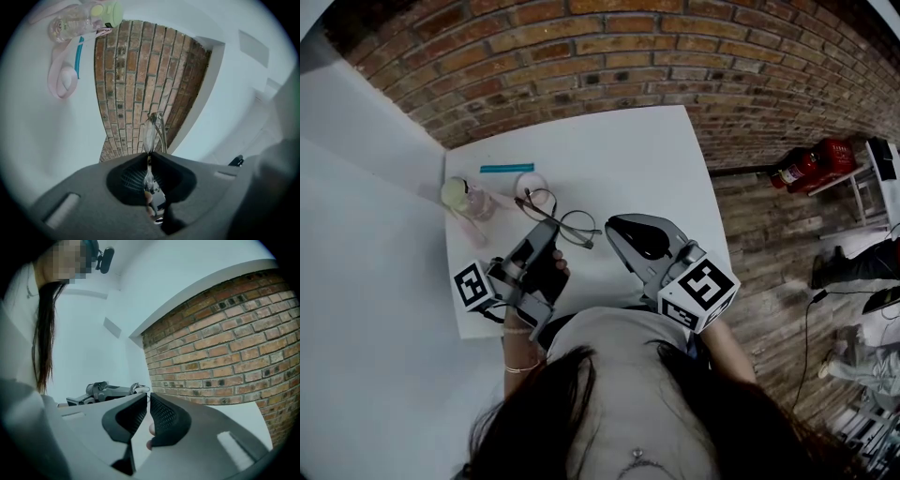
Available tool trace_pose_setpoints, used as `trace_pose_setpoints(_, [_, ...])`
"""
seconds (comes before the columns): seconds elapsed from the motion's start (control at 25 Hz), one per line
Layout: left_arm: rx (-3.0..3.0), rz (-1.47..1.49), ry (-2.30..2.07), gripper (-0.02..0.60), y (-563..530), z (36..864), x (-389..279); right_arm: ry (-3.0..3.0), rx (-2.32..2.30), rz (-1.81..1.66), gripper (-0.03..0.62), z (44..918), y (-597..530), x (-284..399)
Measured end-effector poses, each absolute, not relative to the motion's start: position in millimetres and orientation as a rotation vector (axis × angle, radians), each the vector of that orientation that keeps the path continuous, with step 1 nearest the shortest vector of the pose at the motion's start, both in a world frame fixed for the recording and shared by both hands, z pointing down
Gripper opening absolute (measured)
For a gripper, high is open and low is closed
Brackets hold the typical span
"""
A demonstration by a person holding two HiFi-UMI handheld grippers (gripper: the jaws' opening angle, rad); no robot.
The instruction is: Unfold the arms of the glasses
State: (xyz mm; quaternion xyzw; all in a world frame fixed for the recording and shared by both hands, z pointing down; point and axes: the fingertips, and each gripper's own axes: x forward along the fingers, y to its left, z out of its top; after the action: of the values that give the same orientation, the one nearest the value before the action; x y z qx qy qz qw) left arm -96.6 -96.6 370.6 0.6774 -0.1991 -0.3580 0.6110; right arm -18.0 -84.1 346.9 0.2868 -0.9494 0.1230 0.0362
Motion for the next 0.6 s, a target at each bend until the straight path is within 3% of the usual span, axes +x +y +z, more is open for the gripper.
trace_pose_setpoints(0.6, [1.565,-0.821,-0.429,0.023,-96.8,368.0,-95.3,-2.969,0.697,0.371,0.057,344.2,-66.8,-34.2])
